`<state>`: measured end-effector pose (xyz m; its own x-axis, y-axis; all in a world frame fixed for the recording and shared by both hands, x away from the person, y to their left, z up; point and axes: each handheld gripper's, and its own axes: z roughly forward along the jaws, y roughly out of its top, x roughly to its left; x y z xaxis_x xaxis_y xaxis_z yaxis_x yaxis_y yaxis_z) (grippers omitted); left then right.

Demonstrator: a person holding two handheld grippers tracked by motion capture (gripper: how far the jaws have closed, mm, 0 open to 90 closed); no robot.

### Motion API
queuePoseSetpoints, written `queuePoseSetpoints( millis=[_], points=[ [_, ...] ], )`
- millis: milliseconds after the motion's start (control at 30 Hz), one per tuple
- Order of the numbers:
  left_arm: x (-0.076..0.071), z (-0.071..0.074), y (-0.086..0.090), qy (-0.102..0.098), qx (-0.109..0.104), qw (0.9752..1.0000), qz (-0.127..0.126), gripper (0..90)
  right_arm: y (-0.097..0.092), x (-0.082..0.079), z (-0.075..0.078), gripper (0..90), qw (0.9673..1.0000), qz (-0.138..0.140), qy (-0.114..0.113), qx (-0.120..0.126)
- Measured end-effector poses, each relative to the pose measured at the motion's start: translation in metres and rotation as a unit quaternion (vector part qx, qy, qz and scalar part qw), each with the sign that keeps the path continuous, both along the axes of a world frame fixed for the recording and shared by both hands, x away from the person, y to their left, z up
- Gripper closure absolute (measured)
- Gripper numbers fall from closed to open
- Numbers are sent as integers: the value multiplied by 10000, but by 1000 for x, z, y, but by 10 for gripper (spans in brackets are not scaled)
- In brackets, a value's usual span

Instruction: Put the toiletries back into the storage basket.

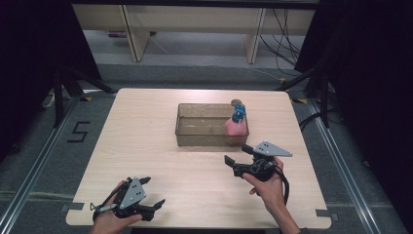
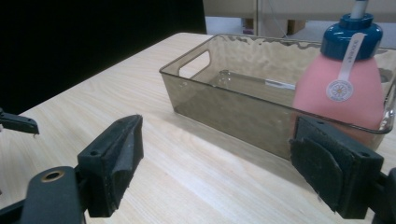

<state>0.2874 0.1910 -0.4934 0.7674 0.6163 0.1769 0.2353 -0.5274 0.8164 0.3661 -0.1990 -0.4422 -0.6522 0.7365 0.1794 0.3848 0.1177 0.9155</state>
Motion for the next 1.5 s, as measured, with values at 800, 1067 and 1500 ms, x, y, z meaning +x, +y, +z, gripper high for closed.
queuePoseSetpoints(
  millis=[800,1067,1500],
  points=[
    [-1,-2,-2,16,-182,9998,39,148,5,-18,-4,156,9995,146,210,192],
    [-1,-2,-2,21,-190,9998,43,148,5,-20,-7,155,9994,301,54,165],
    [-1,-1,-1,4,-149,9999,35,148,8,-30,-14,155,9988,427,217,135]
  ],
)
